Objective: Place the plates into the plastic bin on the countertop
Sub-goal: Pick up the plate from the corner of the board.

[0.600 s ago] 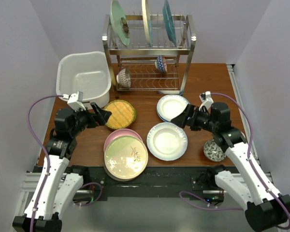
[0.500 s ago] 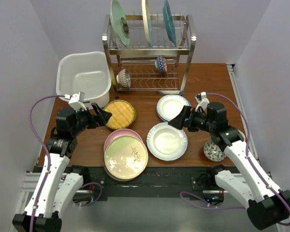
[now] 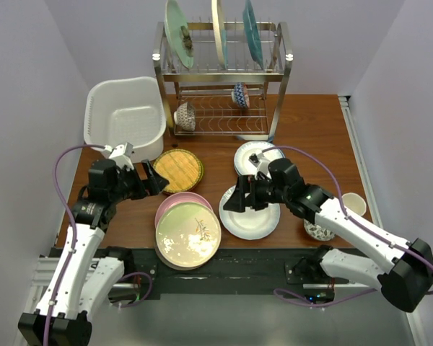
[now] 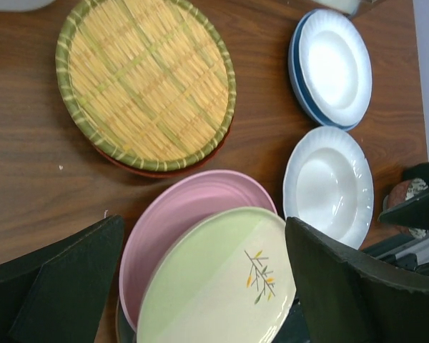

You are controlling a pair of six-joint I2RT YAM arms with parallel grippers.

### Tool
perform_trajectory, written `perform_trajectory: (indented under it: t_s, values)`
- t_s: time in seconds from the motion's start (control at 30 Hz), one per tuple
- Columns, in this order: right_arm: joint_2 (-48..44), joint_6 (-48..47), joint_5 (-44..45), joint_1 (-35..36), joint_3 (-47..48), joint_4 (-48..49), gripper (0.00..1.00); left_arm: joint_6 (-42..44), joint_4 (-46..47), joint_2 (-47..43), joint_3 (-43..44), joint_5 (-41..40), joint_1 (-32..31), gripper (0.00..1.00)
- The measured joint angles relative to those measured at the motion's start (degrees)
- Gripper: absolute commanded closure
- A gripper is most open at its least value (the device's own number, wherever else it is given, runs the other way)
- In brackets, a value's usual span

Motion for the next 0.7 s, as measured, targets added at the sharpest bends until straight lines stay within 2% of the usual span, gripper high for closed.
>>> perform_trajectory:
  t_s: [0.27, 0.7]
  values:
    - [1.88, 1.51, 0.42, 3.28, -0.7, 3.04, 0.11, 0.17, -3.82, -0.7, -1.16, 1.33, 0.0, 0.0]
    - [2.14, 3.04, -0.83, 3.45, -1.07, 4.83, 0.11, -2.34, -6.8, -3.65, -4.31, -1.27, 0.02, 0.02]
